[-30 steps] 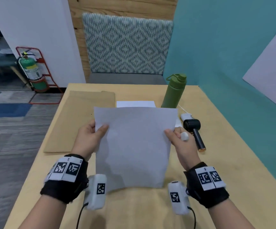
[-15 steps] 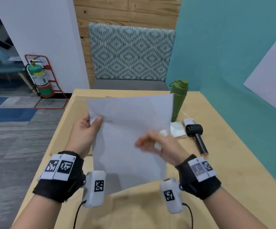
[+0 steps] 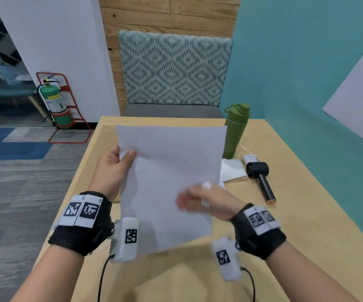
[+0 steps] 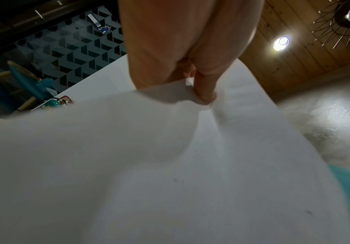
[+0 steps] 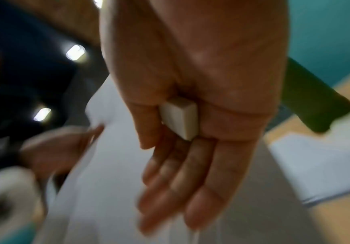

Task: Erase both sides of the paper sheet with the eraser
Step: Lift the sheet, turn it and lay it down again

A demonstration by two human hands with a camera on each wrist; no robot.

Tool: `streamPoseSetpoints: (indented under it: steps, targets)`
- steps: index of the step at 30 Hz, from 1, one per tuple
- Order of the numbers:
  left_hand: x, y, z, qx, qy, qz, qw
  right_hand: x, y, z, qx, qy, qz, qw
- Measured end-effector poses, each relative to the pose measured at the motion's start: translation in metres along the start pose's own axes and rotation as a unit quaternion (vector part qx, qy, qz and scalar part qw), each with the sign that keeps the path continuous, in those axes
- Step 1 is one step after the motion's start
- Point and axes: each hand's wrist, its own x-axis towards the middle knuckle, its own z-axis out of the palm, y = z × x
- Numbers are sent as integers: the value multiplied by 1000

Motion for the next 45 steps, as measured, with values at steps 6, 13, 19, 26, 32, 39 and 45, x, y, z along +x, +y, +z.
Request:
streamPoseSetpoints:
  steps: [6,13,19,26,32,39,45]
  targets:
    - [-1,3,-6,18,27,11,999,-16,6,4,-100,386,-176,900]
    - [-8,-1,12,17,13,11,1000,1,-20,15,-83,462,-170,867]
    - [-13,1,13,15,15,7,1000,8,-12,16,-41,480,-206,852]
    - [-18,3,6,25,24,13,999,9,-10,22,-50,472,-220,852]
    - [-20,4,0,33,40,16,999,9,6,21,-79,418,-178,887]
    - [-22,9,-11,43,53,35,997,6,16,14,18,388,-227,893]
    - [-20,13,-18,37,86,56,994,15,44,-6,-148,324,-44,934]
